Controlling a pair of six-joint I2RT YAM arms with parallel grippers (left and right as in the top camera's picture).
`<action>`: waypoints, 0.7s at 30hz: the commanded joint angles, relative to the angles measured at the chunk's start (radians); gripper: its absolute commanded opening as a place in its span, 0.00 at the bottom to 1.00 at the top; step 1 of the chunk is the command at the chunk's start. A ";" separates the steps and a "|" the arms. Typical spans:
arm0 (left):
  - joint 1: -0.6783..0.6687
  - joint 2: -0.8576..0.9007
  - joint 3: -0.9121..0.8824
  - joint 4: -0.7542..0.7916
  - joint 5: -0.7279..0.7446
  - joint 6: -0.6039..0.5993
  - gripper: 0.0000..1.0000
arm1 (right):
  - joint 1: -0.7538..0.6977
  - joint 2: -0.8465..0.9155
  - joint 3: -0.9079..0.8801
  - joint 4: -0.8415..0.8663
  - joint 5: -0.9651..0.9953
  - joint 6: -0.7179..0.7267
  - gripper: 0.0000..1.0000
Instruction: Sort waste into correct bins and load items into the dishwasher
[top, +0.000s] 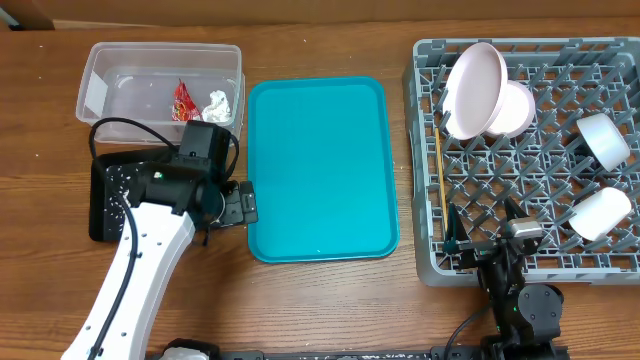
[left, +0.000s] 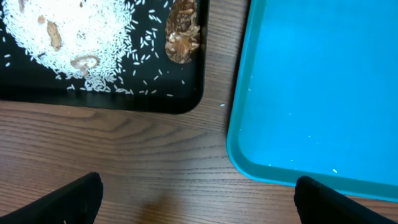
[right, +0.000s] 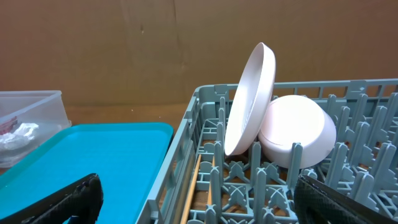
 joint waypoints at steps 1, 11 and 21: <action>-0.006 0.034 -0.005 0.003 -0.013 -0.017 1.00 | 0.006 -0.009 -0.010 0.006 -0.012 0.006 1.00; -0.006 0.058 -0.005 0.004 -0.013 -0.017 1.00 | 0.006 -0.009 -0.010 0.006 -0.012 0.006 1.00; -0.006 0.034 -0.005 0.007 -0.013 -0.017 1.00 | 0.006 -0.009 -0.010 0.006 -0.012 0.006 1.00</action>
